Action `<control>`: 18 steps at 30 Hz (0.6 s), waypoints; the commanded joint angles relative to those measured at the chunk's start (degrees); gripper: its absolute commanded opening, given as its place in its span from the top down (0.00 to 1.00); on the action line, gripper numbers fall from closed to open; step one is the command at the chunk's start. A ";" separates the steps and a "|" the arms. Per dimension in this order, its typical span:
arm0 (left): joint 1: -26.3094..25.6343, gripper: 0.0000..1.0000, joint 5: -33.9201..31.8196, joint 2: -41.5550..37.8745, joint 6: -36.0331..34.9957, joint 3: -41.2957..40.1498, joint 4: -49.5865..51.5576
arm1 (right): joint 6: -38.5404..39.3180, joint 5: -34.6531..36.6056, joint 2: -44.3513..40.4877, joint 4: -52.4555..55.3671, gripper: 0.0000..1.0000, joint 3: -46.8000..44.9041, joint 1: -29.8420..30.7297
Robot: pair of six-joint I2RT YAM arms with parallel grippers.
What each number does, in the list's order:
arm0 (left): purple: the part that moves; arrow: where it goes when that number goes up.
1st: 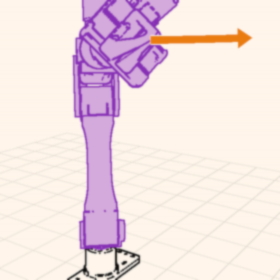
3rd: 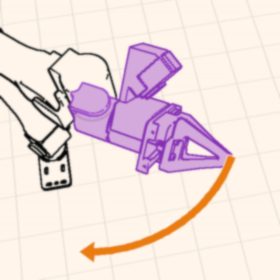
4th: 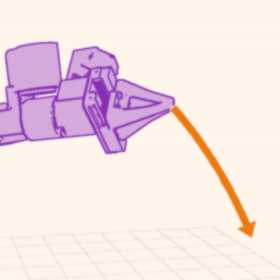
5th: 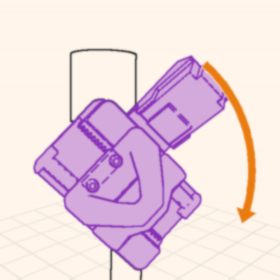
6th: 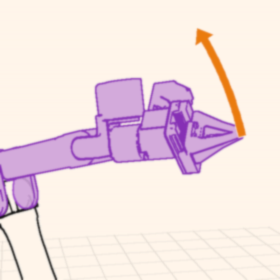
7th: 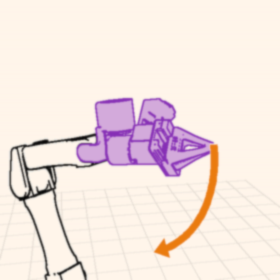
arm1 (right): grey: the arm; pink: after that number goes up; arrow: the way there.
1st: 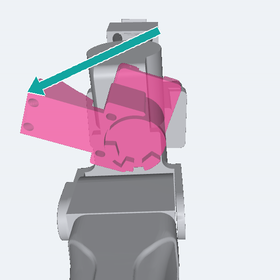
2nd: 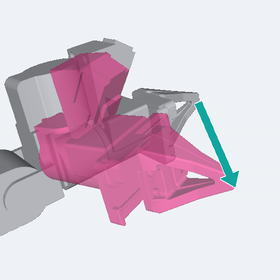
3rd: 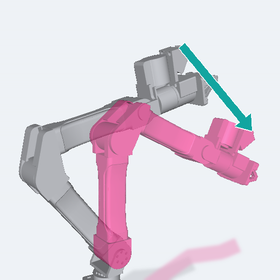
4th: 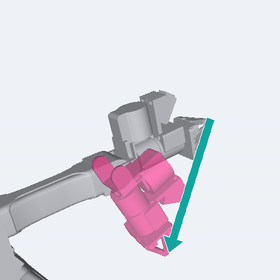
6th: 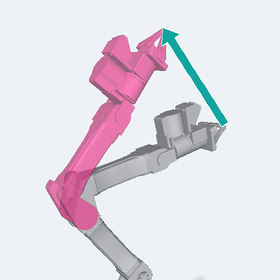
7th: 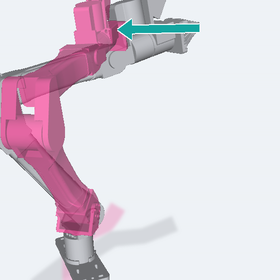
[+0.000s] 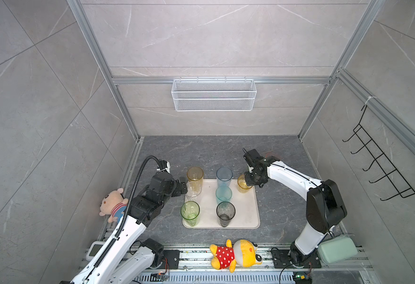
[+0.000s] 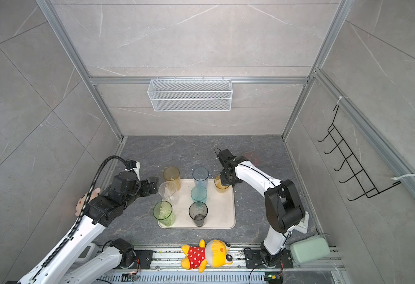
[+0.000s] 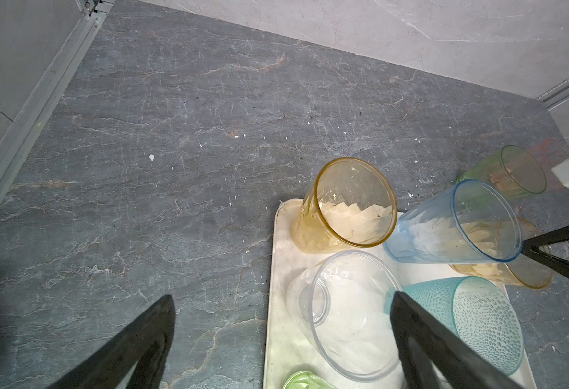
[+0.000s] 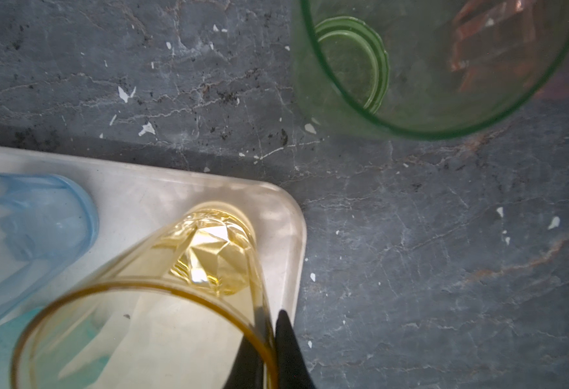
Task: Place the glasses into the tray
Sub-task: Place the glass on the tray.
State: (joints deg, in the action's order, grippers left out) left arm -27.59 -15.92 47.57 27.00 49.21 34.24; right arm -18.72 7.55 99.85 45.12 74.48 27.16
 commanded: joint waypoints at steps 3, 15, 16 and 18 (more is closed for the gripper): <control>0.26 0.00 0.37 -0.41 0.76 0.29 -0.95 | -1.32 -1.13 1.24 0.93 0.81 1.24 0.36; 0.25 0.00 0.27 -0.49 0.96 0.18 -0.75 | -1.23 -2.27 -1.13 3.06 0.67 2.83 0.38; 0.29 0.00 0.20 -0.47 0.88 0.18 -0.72 | -1.23 -2.37 -1.58 3.33 0.65 3.06 0.42; 0.26 0.00 0.24 -0.43 0.86 0.26 -0.81 | -1.14 -2.45 -2.85 3.95 0.62 3.59 0.43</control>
State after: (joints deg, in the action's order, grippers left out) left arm -27.59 -15.94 47.57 27.05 49.21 34.26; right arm -19.55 5.74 99.92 46.68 75.92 27.16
